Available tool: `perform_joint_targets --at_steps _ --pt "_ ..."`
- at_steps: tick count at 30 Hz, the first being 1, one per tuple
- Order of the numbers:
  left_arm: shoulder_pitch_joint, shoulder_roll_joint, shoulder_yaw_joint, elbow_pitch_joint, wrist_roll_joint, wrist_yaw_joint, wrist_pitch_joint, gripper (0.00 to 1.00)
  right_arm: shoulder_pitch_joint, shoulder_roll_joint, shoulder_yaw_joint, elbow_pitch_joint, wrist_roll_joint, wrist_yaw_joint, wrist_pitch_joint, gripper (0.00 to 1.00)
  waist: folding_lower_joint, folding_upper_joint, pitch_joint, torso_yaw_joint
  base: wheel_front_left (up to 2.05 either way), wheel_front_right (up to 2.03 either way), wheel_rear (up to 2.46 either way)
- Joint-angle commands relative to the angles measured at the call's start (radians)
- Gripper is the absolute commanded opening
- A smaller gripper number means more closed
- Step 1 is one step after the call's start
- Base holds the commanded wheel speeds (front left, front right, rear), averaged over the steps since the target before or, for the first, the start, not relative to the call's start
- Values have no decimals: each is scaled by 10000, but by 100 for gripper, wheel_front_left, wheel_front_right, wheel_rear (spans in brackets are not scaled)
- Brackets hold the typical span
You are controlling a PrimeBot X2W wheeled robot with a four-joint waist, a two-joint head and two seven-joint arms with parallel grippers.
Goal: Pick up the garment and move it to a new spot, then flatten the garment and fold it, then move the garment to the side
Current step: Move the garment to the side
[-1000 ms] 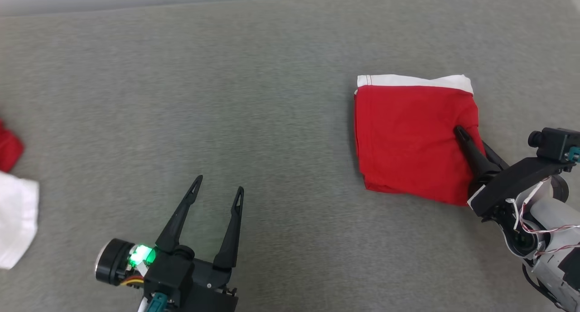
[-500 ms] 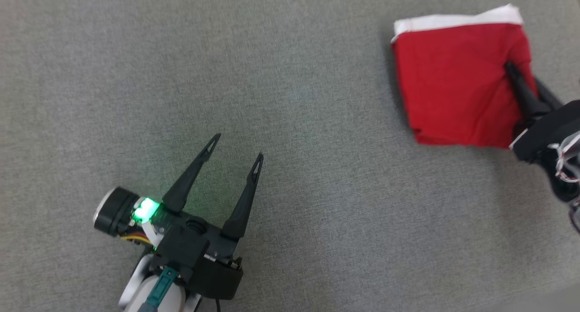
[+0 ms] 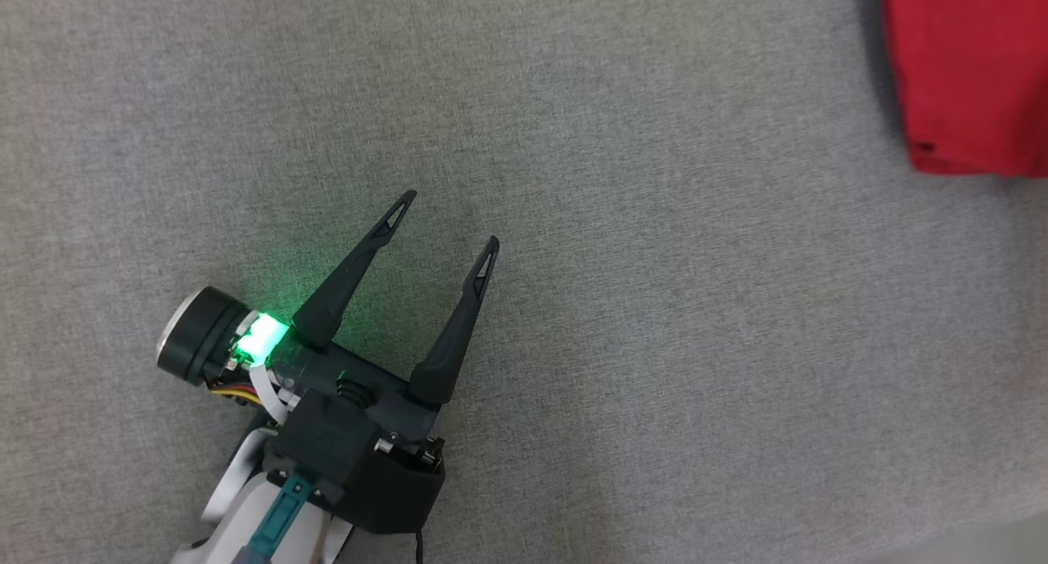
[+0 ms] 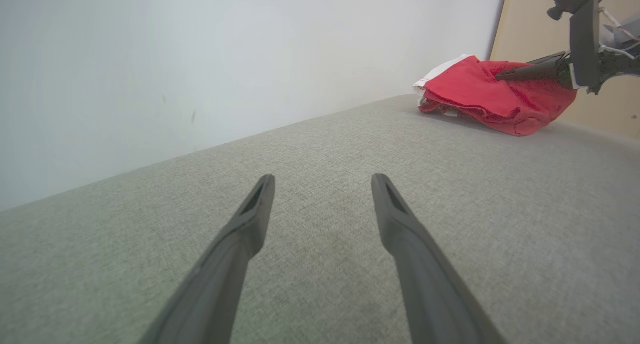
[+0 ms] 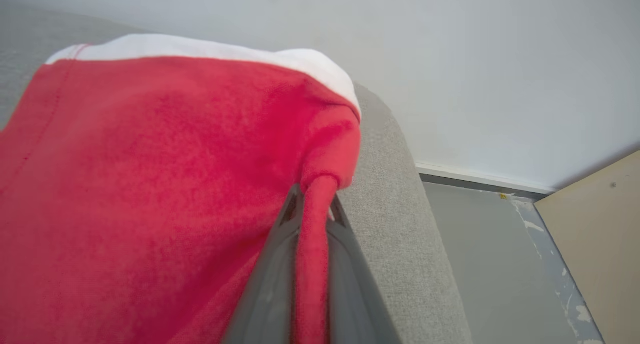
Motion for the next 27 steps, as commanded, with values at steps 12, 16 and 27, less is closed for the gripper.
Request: perform_joint_targets --at_steps 12,16,27 --pt "-304 165 -33 3 -82 60 85 100 -293 -702 -697 466 -894 -24 -17 38 -1 -1 317 198 0 0 0" --pt "-367 71 -119 75 -142 106 43 100 -584 -478 -979 1111 -1449 -24 -17 100 -1 -1 224 308 0 0 0" --pt "370 -462 97 496 -816 630 -180 100 575 1798 -4429 -22 -4700 -24 -14 100 -1 -1 -1240 770 0 0 0"
